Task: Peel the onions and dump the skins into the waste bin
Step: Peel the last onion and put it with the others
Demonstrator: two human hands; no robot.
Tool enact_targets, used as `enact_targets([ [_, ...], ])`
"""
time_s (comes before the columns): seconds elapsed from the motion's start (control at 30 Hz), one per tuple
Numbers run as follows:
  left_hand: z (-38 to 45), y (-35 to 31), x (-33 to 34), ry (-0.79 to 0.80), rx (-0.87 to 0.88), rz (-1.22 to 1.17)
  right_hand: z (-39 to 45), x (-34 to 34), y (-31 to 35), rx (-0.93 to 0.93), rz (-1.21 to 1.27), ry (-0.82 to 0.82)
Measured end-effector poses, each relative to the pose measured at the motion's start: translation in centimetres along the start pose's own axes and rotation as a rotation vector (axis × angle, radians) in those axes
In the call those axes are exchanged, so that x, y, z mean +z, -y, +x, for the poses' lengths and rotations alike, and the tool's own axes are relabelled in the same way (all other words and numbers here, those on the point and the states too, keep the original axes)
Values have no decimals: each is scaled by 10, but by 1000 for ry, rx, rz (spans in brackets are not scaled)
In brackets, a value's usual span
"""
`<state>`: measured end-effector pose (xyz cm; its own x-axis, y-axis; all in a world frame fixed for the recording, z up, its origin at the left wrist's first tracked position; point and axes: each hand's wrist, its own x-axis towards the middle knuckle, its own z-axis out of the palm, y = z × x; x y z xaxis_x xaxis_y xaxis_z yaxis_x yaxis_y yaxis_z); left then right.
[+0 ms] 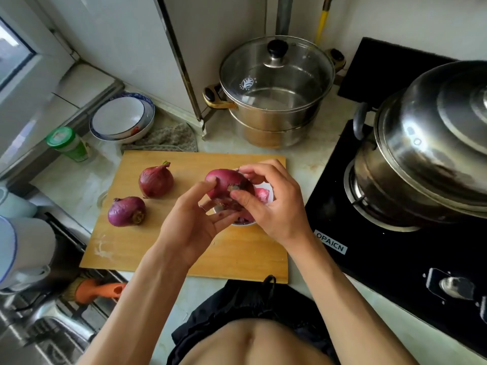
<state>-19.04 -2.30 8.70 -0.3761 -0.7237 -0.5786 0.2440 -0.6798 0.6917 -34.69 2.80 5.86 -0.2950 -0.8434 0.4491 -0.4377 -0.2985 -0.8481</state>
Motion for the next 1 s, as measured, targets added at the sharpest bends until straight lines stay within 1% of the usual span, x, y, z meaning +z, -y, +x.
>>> enact_targets([
  [0.1,-2,7,-7,-25,4,-1,-6,4,-1,4,8,-4],
  [0.17,-2,8,-10,-49,6,1,-9,8,-1,55,38,-13],
  [0.27,-1,9,-14,-112,35,-19,-8,11,-7,318,162,-64],
  [0.3,-3,6,-16,-124,53,-42,-6,12,-11,400,164,-85],
  [0.4,-3,0,-22,-125,95,-78,0,10,-24,528,20,-62],
  [0.57,-2,3,-24,-89,63,-91,0,13,-26,495,-162,64],
  [0.67,-4,5,-25,-63,57,-108,-2,18,-23,388,-275,103],
  [0.8,-4,11,-27,-47,43,-144,-4,18,-17,307,-319,138],
  [0.9,-2,14,-29,-25,43,-152,-3,17,-17,339,-322,113],
  [1.0,1,11,-34,-10,78,-141,2,17,-6,418,-216,54],
])
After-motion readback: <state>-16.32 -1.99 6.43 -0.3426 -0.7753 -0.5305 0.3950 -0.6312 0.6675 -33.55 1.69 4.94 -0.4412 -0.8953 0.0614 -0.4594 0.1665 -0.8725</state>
